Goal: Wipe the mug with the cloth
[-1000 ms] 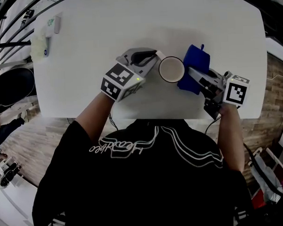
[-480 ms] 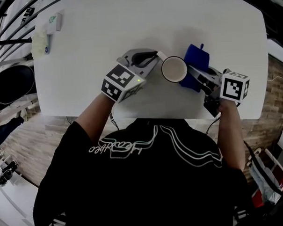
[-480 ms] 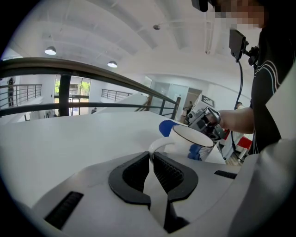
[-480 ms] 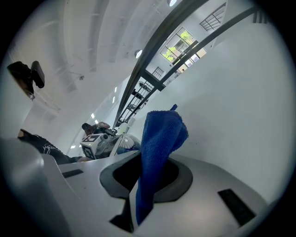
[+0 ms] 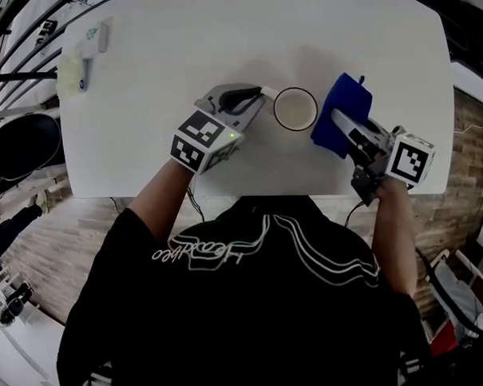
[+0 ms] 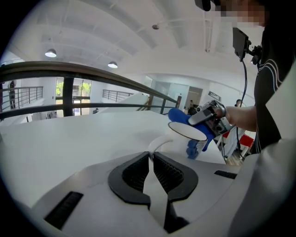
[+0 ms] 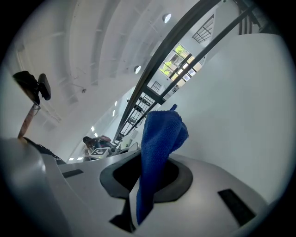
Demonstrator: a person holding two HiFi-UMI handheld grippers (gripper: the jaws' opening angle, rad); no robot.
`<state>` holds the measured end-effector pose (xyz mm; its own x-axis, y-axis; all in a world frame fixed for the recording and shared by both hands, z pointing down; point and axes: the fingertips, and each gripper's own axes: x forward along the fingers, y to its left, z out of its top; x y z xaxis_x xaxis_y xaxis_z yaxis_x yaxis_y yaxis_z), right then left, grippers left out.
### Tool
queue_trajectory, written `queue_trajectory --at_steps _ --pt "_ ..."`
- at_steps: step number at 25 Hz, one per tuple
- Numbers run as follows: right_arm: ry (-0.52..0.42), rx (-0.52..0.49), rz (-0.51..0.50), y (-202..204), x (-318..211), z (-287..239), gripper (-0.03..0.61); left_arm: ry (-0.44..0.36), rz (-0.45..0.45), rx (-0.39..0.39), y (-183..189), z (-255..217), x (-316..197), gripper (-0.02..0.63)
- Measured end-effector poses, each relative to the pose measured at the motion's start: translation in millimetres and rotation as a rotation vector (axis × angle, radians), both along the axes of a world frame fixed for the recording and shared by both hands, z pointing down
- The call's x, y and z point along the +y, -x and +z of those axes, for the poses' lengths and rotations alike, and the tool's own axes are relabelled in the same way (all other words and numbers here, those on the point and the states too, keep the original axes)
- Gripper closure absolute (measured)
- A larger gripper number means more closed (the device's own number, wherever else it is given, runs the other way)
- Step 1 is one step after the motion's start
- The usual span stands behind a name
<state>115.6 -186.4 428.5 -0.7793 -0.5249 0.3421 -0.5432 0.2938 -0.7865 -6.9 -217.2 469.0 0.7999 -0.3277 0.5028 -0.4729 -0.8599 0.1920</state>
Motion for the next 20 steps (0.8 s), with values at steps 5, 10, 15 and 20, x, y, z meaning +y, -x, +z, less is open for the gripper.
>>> queue_trajectory --at_steps 5,10,15,20 --pt "-0.009 -0.061 0.013 10.8 20.4 -9.9 0.525 -0.009 0.02 -0.008 11.5 -0.4 9.6 0.578" --pt "-0.002 -0.131 0.04 16.7 28.8 -11.9 0.525 -0.009 0.03 -0.021 18.2 2.7 13.2 0.578" --pt "-0.011 -0.152 0.037 18.8 34.5 -18.5 0.525 -0.007 0.031 -0.029 18.8 -0.8 21.5 0.578" --pt "-0.004 -0.15 0.028 20.6 33.4 -15.6 0.525 -0.009 0.034 -0.037 19.4 -0.4 26.3 0.578"
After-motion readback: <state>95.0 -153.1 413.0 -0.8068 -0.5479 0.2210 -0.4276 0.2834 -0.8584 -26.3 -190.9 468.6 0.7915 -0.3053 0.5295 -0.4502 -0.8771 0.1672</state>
